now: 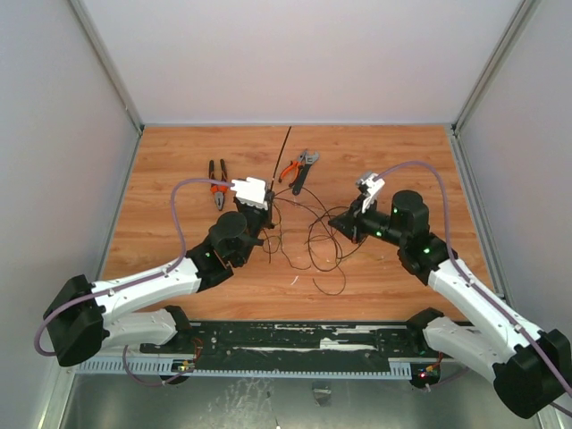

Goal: Zip-tie the wires
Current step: Adjust the cable at the center of the board.

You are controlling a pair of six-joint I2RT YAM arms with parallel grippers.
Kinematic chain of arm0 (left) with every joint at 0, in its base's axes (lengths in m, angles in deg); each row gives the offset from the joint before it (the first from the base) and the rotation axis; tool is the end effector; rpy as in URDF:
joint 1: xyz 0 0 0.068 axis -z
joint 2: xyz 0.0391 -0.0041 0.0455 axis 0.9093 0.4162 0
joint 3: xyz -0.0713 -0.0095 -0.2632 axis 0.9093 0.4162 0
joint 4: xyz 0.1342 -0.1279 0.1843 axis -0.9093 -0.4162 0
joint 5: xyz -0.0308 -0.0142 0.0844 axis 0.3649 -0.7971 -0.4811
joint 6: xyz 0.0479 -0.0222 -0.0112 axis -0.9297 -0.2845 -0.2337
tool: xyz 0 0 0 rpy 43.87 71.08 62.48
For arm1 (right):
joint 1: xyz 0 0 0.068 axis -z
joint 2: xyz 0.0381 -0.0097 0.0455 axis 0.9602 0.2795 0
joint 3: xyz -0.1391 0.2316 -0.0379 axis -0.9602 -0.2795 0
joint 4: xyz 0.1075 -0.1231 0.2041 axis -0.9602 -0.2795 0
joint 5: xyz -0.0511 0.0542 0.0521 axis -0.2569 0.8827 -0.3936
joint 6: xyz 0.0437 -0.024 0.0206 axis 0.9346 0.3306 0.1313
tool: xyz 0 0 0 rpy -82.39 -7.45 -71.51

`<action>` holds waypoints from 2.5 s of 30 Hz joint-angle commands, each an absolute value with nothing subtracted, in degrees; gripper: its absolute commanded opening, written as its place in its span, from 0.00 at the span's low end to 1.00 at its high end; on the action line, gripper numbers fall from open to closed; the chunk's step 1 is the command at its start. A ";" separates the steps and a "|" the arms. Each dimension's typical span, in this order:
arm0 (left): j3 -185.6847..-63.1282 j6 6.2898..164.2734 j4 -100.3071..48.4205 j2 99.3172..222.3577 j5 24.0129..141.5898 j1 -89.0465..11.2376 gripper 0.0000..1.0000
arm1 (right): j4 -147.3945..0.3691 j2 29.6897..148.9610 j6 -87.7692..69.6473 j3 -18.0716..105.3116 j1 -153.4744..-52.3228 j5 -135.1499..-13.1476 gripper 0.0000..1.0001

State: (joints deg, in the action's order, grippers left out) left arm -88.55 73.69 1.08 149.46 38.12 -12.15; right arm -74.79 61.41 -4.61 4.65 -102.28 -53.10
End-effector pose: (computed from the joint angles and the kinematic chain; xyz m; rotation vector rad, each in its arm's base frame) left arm 0.1675 -0.1891 0.2925 0.2166 1.5409 -0.2434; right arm 0.1794 0.1169 0.2794 -0.6413 1.8545 0.9377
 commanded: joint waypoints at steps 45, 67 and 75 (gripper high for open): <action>-88.39 74.10 0.87 145.73 37.53 -13.92 0.00 | -85.12 57.09 -1.67 1.83 -82.47 -67.62 0.00; -89.00 74.77 0.87 146.07 39.42 -13.90 0.00 | -54.48 52.94 7.16 -2.17 -95.35 -34.14 0.35; -89.21 75.01 0.52 145.97 39.57 -13.90 0.00 | -48.78 63.59 3.19 -1.75 -110.16 -49.48 0.30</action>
